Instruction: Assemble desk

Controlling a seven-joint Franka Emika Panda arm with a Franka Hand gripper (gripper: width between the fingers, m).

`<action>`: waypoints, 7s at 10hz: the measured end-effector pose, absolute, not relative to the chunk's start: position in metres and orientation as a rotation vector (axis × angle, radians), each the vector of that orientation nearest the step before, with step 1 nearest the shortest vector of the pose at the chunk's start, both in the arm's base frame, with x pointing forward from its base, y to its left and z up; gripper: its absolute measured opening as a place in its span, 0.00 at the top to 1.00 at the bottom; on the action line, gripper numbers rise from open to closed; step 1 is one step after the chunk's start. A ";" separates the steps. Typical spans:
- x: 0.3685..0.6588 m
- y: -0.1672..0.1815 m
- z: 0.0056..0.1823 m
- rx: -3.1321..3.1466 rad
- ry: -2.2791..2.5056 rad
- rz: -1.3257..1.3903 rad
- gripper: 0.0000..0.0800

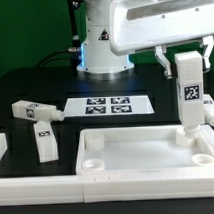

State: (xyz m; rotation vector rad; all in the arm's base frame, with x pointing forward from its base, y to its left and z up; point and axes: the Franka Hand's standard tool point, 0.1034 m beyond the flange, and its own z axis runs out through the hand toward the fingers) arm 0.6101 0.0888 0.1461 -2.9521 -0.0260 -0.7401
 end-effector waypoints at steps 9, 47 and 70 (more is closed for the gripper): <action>0.636 0.110 0.142 -2.997 -0.361 -0.663 0.64; 0.626 0.122 0.110 -2.777 1.175 0.071 0.64; 0.633 0.114 0.107 -3.066 0.210 -0.114 0.64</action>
Offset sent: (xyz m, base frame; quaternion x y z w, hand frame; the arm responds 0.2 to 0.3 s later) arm 0.0000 0.0000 0.0000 0.0000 0.0000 0.0000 1.0000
